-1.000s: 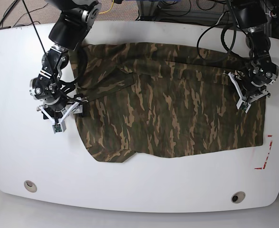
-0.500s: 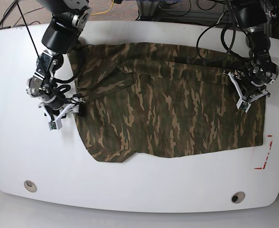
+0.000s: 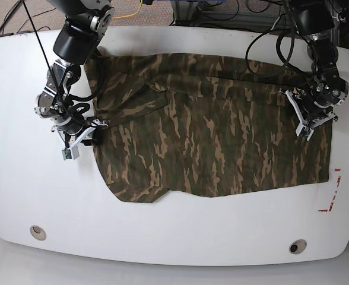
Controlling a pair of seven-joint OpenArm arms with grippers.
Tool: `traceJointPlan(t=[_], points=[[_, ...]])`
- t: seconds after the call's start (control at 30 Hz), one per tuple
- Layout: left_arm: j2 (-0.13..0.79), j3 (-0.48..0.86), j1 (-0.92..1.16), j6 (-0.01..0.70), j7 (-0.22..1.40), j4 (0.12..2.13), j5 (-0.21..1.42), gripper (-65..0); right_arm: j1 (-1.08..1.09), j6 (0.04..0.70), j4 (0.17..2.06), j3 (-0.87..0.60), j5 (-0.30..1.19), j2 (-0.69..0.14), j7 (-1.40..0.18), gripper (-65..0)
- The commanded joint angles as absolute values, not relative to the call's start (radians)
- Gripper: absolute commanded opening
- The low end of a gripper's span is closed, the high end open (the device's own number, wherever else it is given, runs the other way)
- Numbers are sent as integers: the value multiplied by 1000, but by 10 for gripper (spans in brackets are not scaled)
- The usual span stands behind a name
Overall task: Layout the t-shirt on the table in an organized manner, then fold the t-shirt properly
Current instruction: 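Slide the right gripper along the shirt's side edge toward the hem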
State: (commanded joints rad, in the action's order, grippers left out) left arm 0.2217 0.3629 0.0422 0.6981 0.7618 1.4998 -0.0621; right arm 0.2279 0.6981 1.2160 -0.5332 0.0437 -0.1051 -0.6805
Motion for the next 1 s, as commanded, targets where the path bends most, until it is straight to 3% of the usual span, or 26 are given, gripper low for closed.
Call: traceJointPlan(t=[0.37, 1.0], points=[[222, 363, 44, 698, 762, 1497, -62, -456, 248, 698, 1221, -526, 5, -148, -688, -620], [222, 363, 64, 698, 757, 1497, -62, -456, 252, 698, 1265, -208, -73, -298, -680, -615]])
